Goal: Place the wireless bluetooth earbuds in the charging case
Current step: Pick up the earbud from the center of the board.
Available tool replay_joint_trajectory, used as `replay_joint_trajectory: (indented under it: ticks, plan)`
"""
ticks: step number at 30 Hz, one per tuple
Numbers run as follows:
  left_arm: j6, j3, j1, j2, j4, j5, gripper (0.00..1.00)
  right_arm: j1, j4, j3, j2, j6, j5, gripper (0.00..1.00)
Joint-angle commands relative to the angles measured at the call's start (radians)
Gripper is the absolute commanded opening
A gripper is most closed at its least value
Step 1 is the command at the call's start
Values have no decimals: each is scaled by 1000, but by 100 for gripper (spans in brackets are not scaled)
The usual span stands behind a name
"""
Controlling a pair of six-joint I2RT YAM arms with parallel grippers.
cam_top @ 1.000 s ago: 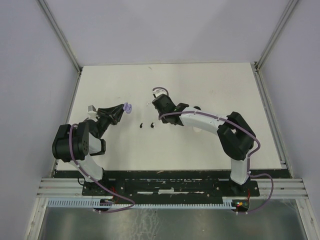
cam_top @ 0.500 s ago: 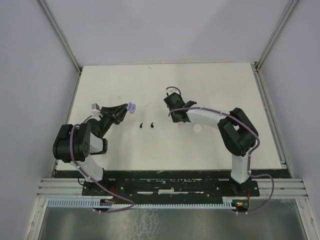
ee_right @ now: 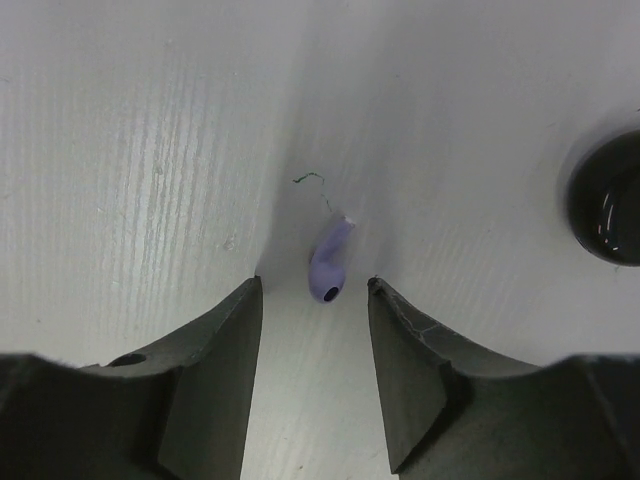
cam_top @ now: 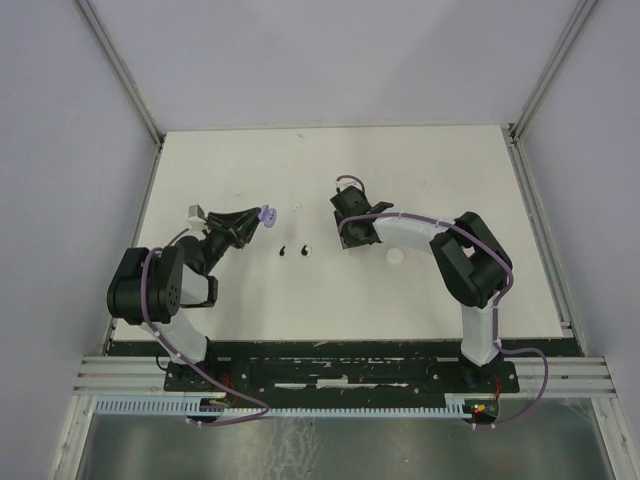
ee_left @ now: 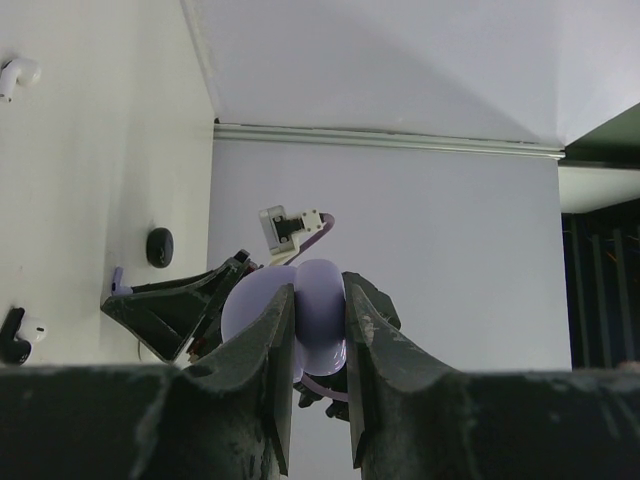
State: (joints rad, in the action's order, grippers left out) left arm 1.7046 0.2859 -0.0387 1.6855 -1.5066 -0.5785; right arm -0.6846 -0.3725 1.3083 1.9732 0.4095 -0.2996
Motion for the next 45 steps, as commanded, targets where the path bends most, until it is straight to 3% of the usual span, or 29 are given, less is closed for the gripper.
replay_joint_trajectory:
  ticks: [1, 24, 45]
  plan:
    - [-32, 28, 9, -25, -74, 4, 3, 6, 35, -9, -13, 14, 10, 58]
    - [-26, 33, 19, 7, -94, 5, 3, -41, 40, 49, 29, 48, 107, 58]
    - [-14, 36, 18, 29, -123, 2, 3, -66, -30, 158, 77, 29, 8, 59]
